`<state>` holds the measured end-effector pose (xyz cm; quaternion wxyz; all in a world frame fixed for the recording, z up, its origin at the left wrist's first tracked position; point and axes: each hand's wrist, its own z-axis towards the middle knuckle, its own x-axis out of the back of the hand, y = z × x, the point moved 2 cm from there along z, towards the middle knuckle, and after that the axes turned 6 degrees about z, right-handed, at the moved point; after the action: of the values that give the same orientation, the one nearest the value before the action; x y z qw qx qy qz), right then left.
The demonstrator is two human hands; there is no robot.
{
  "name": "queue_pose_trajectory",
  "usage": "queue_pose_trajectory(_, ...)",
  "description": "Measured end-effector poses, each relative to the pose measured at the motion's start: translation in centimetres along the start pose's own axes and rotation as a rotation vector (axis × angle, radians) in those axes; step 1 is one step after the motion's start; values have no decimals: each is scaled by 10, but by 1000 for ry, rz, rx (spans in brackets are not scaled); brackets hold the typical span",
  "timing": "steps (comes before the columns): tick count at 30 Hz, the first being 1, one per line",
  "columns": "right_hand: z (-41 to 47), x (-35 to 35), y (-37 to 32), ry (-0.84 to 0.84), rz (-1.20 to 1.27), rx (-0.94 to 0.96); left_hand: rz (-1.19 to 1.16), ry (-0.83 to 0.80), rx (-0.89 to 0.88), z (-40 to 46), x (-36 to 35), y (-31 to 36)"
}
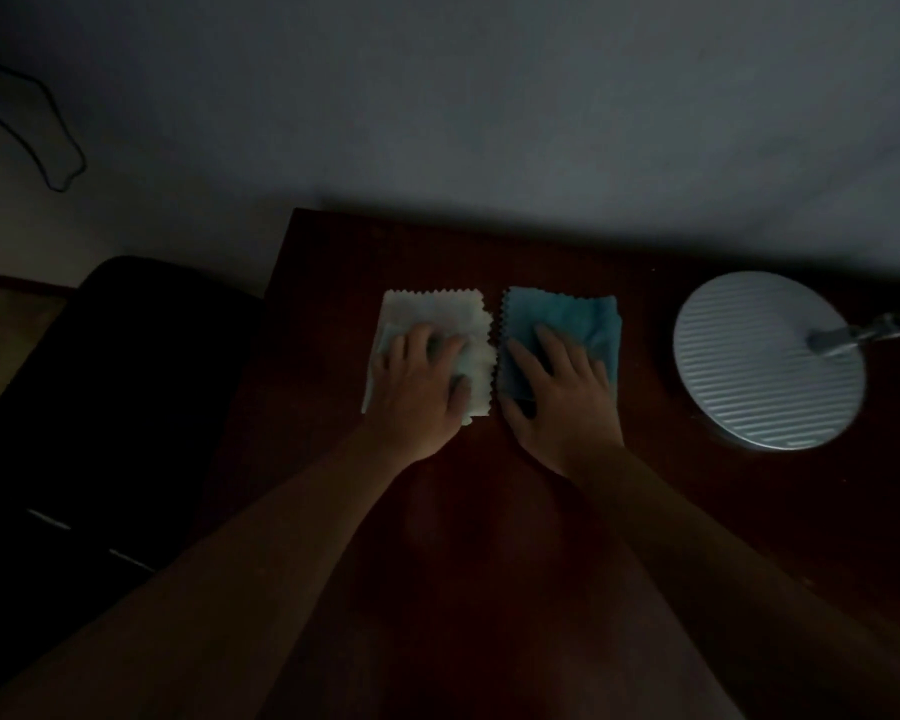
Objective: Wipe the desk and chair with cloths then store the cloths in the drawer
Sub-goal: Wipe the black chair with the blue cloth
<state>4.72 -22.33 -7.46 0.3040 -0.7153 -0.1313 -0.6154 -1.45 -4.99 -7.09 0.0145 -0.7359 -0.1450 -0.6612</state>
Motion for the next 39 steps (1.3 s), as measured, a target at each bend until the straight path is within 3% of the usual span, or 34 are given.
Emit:
queue_pose_trajectory(5, -23, -4, -9, 210, 67, 8, -6, -62, 28, -19, 3, 6)
queue_pose_trajectory(10, -23, 32, -20, 330, 544, -247, -160, -232, 40, -18, 34, 5)
queue_pose_trajectory(13, -24, 59, -35, 316, 833, -342, -130, -69, 21, -31, 68, 8)
queue_pose_trajectory(16, -27, 80, -66, 237, 1028, -268, -96, 39, -21, -55, 100, 9)
queue_pose_trajectory(20, -40, 96, -128, 67, 1065, -105, -205, 75, 68, -107, 137, -14)
queue_pose_trajectory(26, -71, 111, -236, -216, 1160, 87, -488, 165, 372, -220, 175, -81)
queue_pose_trajectory(34, -167, 137, -408, -531, 1097, 438, -420, 418, 543, -411, 232, -152)
queue_pose_trajectory(39, -256, 146, -500, -567, 1073, 573, -367, 528, 669, -546, 258, -176)
